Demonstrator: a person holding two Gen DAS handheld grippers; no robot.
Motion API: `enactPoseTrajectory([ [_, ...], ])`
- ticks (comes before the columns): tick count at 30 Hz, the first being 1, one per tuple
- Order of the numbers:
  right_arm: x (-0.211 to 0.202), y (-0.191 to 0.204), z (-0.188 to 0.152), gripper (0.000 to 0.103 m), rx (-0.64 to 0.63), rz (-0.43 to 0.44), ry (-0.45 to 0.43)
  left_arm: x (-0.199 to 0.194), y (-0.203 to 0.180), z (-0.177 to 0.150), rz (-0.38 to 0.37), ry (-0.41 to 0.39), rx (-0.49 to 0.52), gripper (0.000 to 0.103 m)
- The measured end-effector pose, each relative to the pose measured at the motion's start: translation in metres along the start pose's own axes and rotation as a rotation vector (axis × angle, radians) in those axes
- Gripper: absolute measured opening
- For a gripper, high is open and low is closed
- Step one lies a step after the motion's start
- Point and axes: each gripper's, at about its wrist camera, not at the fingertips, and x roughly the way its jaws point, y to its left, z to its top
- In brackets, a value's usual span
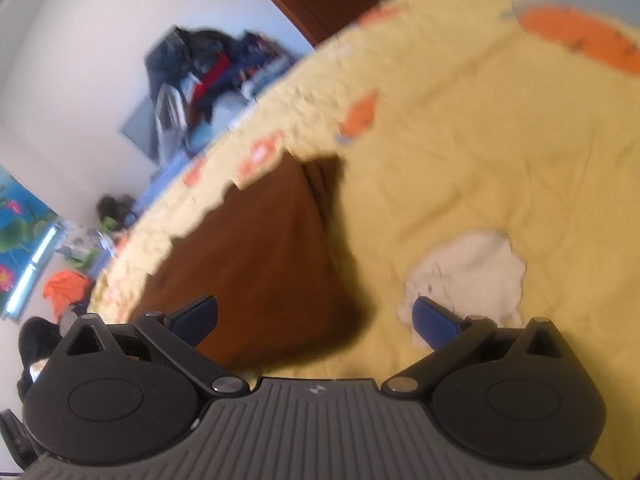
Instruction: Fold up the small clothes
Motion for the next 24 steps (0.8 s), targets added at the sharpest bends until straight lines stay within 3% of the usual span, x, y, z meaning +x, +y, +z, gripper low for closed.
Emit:
enactPoseTrajectory([
  [4,0.024,0.004,0.002,0.103,0.108,0.122,0.065,0.009,0.021,0.016,-0.143,0.065,-0.187,0.103],
  [8,0.04,0.006,0.009,0.102,0.182,0.164,0.075,0.015,0.034,0.016,-0.251,0.129,-0.33,0.102],
  [10,0.047,0.007,0.011,0.098,0.185,0.178,0.088,0.015,0.033,0.012,-0.233,0.116,-0.327,0.095],
  [11,0.048,0.008,0.011,0.094,0.172,0.175,0.086,0.013,0.031,0.011,-0.208,0.106,-0.315,0.078],
  [12,0.048,0.007,0.011,0.086,0.164,0.17,0.086,0.013,0.029,0.011,-0.168,0.105,-0.3,0.051],
  [13,0.049,0.006,0.013,0.081,0.165,0.164,0.094,0.013,0.03,0.012,-0.13,0.112,-0.283,0.041],
  [14,0.05,0.003,0.014,0.064,0.17,0.161,0.105,0.013,0.03,0.012,-0.109,0.115,-0.269,0.03],
  [15,0.05,-0.001,0.015,0.04,0.177,0.158,0.114,0.013,0.031,0.012,-0.092,0.117,-0.265,0.019],
  [16,0.052,-0.004,0.015,0.027,0.179,0.155,0.122,0.013,0.031,0.012,-0.075,0.121,-0.262,0.011],
  [21,0.028,0.003,0.019,0.021,0.143,0.243,0.083,-0.014,0.035,0.013,-0.074,0.08,-0.212,0.008],
  [24,0.026,-0.008,0.019,0.021,0.121,0.212,0.103,-0.003,0.045,0.011,-0.046,0.124,-0.179,0.01],
])
